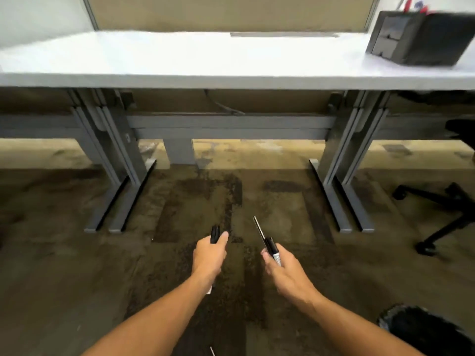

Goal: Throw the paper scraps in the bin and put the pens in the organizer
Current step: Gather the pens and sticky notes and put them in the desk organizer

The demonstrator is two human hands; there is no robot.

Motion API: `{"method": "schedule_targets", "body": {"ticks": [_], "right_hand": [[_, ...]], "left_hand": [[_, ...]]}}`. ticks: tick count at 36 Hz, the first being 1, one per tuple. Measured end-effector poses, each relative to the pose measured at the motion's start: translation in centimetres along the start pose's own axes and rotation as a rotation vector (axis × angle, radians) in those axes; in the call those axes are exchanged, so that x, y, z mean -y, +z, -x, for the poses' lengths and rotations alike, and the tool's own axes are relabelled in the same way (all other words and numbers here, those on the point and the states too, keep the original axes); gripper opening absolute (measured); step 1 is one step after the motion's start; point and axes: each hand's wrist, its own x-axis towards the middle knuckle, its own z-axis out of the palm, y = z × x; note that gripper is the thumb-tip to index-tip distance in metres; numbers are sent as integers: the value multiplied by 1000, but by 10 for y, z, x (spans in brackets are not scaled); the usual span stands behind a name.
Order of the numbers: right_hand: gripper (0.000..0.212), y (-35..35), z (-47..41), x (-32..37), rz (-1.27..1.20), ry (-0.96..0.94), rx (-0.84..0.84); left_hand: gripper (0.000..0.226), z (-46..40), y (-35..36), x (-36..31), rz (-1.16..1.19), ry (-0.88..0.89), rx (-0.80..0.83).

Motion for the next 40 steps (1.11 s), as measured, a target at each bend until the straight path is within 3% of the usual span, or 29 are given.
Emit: {"method": "schedule_targets", "body": {"ticks": [10,20,31,40], "right_hand": [[18,-71,78,214,30,-1,30],[19,-119,118,382,-14,-19,90],[22,-131,151,468,-137,-94,-86],[22,-165,121,497,-165,-175,-123]], "left_hand": [[35,126,-48,-170,21,7,58],[36,194,-86,-327,-32,175,72],[29,237,-110,-433,88,314,176],[26,231,-94,-488,132,356,179]]}}
